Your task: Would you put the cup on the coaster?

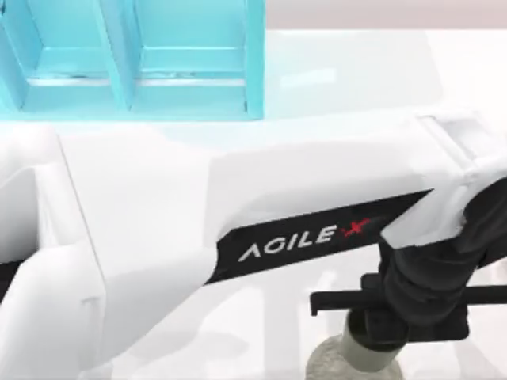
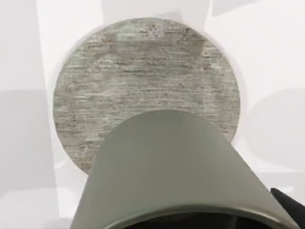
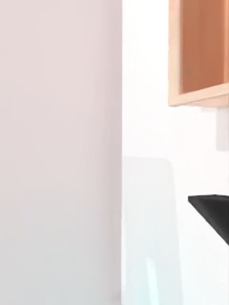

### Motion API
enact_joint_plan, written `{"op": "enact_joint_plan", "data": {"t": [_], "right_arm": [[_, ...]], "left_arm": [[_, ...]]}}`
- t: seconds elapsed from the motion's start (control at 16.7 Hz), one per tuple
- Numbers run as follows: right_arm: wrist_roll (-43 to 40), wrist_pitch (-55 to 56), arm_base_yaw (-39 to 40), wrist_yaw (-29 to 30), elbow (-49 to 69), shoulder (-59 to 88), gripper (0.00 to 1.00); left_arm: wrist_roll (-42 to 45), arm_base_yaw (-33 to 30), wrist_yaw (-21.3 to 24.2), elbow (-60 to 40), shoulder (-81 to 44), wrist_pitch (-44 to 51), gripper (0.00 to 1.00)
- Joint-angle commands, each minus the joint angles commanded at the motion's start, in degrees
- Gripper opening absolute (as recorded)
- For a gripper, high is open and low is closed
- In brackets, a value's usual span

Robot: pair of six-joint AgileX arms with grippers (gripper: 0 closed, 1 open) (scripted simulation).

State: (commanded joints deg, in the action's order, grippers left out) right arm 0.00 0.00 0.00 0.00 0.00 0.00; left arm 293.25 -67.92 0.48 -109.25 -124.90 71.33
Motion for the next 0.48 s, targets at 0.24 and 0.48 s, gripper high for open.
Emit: {"op": "enact_joint_plan", "data": {"t": [0.24,0.48], "right_arm": [[0.0,0.0,0.0,0.0,0.0,0.0,1.0],[0.0,0.0,0.0,0.0,0.0,0.0,1.0]], "left_arm": [[0.3,-0.23,-0.06,-0.13,-0.12,-0.06,0.0],[0.35,0.0,0.01,0.97,0.0,-0.98,0.0]]}}
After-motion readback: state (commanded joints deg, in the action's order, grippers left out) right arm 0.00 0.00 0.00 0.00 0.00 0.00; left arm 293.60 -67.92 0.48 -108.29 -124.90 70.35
